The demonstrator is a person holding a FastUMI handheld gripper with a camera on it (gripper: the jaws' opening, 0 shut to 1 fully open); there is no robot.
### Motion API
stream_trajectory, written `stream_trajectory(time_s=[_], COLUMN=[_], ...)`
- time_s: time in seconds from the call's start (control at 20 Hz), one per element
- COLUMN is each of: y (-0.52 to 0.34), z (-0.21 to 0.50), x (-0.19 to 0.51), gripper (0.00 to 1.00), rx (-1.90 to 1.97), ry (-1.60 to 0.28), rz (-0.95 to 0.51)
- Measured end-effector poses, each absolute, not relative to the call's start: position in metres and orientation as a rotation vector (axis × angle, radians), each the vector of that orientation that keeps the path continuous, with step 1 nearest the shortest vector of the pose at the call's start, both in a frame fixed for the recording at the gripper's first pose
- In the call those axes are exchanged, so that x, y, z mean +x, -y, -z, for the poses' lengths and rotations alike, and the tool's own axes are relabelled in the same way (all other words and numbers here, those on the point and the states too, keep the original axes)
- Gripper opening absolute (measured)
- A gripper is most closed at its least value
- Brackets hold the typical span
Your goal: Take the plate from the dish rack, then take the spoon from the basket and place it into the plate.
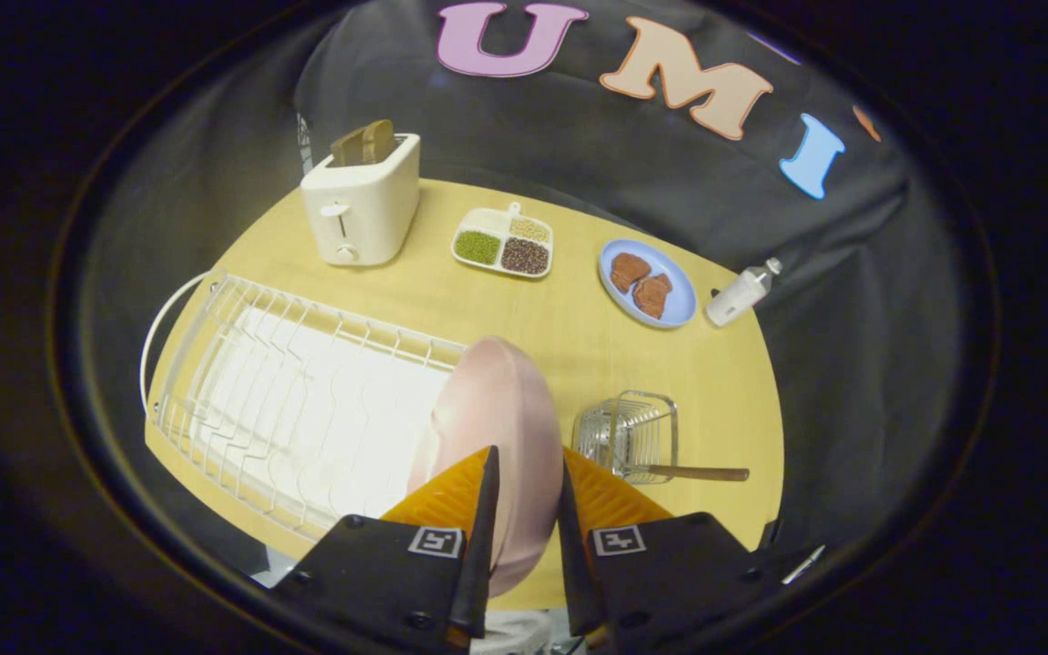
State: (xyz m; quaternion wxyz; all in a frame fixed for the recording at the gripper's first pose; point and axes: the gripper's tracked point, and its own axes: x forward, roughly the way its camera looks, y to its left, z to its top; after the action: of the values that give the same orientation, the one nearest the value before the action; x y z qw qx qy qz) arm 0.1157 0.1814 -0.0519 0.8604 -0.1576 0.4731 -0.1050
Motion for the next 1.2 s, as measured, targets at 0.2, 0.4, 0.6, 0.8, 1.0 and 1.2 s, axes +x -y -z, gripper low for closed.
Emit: stream_trajectory(time_s=[0.2,0.4,0.6,0.8,1.0,1.2], y=[-0.177,-0.18,-0.184,-0.189,-0.189,-0.19], z=[0.051,0.045,0.025,0.019,0.012,-0.006], x=[0.116,0.12,0.131,0.135,0.142,0.155], gripper=[0.33,0.29,0.27,0.23,0.22,0.22], rx=[-0.372,-0.403,-0.401,-0.432,-0.471,-0.486], ry=[-1.019,-1.014,-0.941,-0.91,-0.874,-0.81], rz=[0.248,0.25,0.292,0.294,0.314,0.347])
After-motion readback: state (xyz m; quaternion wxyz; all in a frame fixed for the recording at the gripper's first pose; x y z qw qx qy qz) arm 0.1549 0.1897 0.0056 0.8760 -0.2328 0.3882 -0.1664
